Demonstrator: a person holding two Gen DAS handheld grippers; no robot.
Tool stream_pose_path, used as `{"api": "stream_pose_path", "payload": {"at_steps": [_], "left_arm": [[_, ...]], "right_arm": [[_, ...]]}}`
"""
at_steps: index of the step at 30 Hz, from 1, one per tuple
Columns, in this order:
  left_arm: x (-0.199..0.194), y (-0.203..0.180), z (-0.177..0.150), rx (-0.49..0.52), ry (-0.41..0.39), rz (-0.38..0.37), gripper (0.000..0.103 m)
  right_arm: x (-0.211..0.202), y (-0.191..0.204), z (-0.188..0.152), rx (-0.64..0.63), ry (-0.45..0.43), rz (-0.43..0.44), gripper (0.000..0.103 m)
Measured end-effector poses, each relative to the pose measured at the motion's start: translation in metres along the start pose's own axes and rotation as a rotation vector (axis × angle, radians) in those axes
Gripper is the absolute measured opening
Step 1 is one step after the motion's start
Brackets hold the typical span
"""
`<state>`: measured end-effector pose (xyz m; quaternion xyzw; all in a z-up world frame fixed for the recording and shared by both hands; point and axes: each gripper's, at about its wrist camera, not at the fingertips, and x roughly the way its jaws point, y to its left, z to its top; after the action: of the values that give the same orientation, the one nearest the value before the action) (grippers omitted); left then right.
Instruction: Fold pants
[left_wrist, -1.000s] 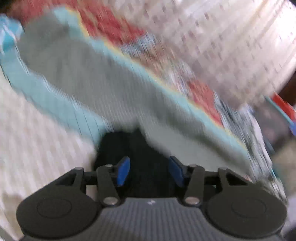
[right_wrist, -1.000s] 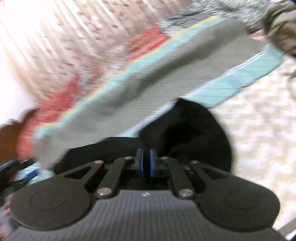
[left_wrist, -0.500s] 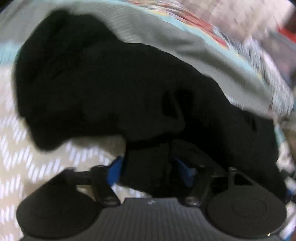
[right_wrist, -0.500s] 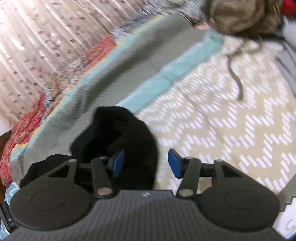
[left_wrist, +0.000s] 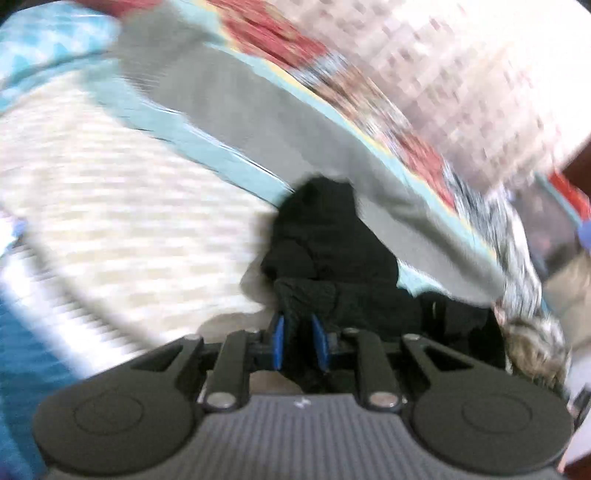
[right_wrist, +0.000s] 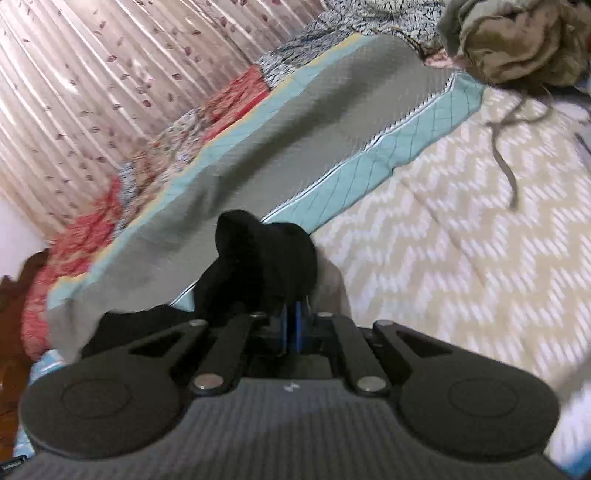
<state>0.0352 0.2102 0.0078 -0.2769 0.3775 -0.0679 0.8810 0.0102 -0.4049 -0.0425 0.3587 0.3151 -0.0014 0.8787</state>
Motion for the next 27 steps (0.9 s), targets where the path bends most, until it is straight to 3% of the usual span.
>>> {"api": "stream_pose_path", "payload": {"at_steps": [4, 7, 9, 11, 12, 13, 15, 20, 23, 25, 27], "left_arm": [[-0.060, 0.042, -0.014, -0.042, -0.061, 0.119, 0.016], [-0.048, 0.062, -0.027, -0.096, 0.015, 0.176, 0.016], [-0.038, 0.072, -0.040, -0.108, 0.053, 0.196, 0.016], [-0.033, 0.076, -0.048, -0.095, 0.060, 0.229, 0.016], [-0.026, 0.072, -0.053, -0.094, 0.061, 0.235, 0.017], [-0.026, 0.072, -0.054, -0.099, 0.061, 0.237, 0.017], [-0.033, 0.071, -0.058, -0.111, 0.059, 0.235, 0.017], [-0.038, 0.080, -0.059, -0.161, 0.053, 0.196, 0.017], [-0.039, 0.077, -0.062, -0.140, 0.061, 0.202, 0.017], [-0.037, 0.075, -0.064, -0.127, 0.071, 0.211, 0.017], [-0.036, 0.076, -0.063, -0.129, 0.070, 0.207, 0.017]], "right_arm": [[-0.042, 0.004, -0.051, -0.030, 0.047, -0.023, 0.010], [-0.038, 0.019, -0.071, -0.137, 0.082, -0.119, 0.011], [-0.031, 0.037, -0.068, -0.239, 0.084, -0.121, 0.013], [-0.019, 0.068, -0.061, -0.391, 0.067, -0.081, 0.032], [-0.011, 0.081, -0.059, -0.458, 0.058, -0.069, 0.059], [-0.001, 0.097, -0.057, -0.532, 0.054, -0.049, 0.078], [0.026, 0.131, -0.053, -0.646, 0.077, 0.004, 0.079], [0.093, 0.187, -0.074, -0.692, 0.298, 0.088, 0.072], [0.100, 0.211, -0.108, -0.834, 0.293, 0.129, 0.068], [0.111, 0.216, -0.126, -0.879, 0.327, 0.122, 0.067], [0.129, 0.212, -0.138, -0.932, 0.342, 0.056, 0.067]]}}
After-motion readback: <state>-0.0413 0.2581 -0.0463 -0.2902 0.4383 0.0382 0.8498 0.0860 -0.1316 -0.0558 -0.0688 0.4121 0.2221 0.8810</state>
